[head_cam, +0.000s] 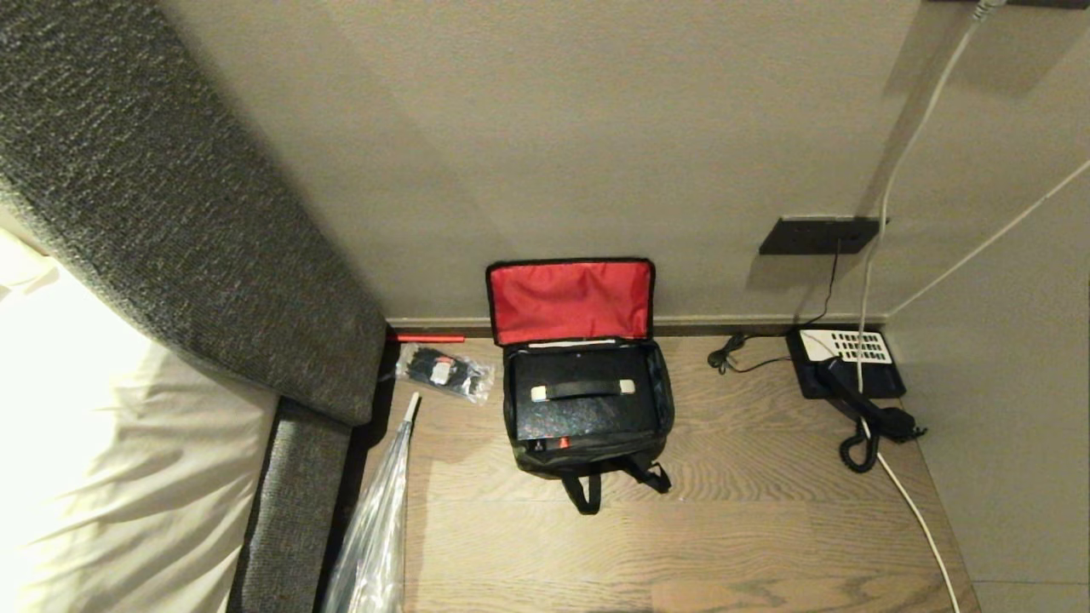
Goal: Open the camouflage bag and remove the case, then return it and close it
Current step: Close the top of the storage box
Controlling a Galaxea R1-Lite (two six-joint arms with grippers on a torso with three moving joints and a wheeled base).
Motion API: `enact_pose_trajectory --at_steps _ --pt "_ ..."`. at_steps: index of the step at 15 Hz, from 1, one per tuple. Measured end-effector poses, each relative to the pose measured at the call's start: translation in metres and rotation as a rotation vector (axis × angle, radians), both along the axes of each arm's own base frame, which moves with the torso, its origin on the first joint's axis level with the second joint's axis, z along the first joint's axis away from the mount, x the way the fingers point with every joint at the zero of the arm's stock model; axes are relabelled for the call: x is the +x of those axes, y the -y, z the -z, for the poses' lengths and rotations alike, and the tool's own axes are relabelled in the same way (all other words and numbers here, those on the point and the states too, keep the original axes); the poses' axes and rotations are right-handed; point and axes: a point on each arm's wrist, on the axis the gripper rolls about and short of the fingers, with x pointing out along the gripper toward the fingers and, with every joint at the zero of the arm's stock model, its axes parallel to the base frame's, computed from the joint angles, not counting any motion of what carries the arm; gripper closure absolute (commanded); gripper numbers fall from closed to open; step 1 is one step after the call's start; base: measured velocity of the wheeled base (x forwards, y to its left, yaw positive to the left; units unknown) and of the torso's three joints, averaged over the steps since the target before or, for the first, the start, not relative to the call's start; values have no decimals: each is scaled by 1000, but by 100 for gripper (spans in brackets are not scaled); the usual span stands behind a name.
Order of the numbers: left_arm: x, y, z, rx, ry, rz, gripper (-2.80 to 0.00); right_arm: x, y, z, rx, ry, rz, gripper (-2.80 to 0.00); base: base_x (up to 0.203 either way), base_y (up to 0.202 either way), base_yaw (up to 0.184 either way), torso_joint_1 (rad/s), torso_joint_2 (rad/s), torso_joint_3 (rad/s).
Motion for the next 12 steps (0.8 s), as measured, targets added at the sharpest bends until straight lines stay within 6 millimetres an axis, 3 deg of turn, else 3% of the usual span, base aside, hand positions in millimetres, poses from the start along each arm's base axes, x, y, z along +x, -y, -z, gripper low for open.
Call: enact_pose_trajectory --at_steps 5,12 --pt "0 0 0 1 0 0 0 -13 0 5 42 148 -28 0 0 0 0 0 0 0" --pt "0 0 0 2 -5 1 0 -15 0 6 40 179 -33 0 0 0 0 0 0 0"
